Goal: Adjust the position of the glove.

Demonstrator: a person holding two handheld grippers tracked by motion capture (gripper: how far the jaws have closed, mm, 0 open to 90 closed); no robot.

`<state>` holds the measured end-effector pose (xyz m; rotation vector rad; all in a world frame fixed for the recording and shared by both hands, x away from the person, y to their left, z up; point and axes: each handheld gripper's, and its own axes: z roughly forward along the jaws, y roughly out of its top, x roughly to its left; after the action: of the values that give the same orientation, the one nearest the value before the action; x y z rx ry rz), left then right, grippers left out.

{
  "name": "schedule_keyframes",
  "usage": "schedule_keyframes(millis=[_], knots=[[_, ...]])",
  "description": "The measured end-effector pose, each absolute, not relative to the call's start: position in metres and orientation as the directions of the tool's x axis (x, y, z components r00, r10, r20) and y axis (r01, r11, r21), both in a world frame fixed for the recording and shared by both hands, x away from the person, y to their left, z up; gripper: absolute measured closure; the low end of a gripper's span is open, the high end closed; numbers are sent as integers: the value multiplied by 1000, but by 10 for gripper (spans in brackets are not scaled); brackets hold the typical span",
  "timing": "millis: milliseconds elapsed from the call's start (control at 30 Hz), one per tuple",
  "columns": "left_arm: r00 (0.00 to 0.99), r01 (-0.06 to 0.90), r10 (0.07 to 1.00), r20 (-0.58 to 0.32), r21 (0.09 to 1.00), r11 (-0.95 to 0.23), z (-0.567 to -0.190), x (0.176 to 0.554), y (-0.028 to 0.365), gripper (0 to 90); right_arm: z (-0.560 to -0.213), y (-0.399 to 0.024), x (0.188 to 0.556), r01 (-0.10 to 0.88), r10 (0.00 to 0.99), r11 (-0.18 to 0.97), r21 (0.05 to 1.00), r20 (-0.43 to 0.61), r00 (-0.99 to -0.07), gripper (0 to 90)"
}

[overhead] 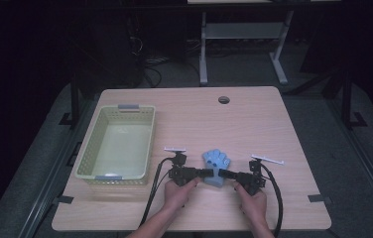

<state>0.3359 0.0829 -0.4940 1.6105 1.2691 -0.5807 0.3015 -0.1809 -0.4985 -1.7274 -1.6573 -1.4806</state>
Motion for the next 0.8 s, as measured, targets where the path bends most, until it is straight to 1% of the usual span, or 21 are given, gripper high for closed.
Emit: schedule_keyframes(millis=[400,800], knots=[[367,910,426,-827,413,19,-484,337,83,706,-487,-183,300,857,536,-272,438,809,-243,811],[401,895,406,-821,445,17,-465,341,84,706,-469,-184,302,839,523,-284,465,808,-271,811]])
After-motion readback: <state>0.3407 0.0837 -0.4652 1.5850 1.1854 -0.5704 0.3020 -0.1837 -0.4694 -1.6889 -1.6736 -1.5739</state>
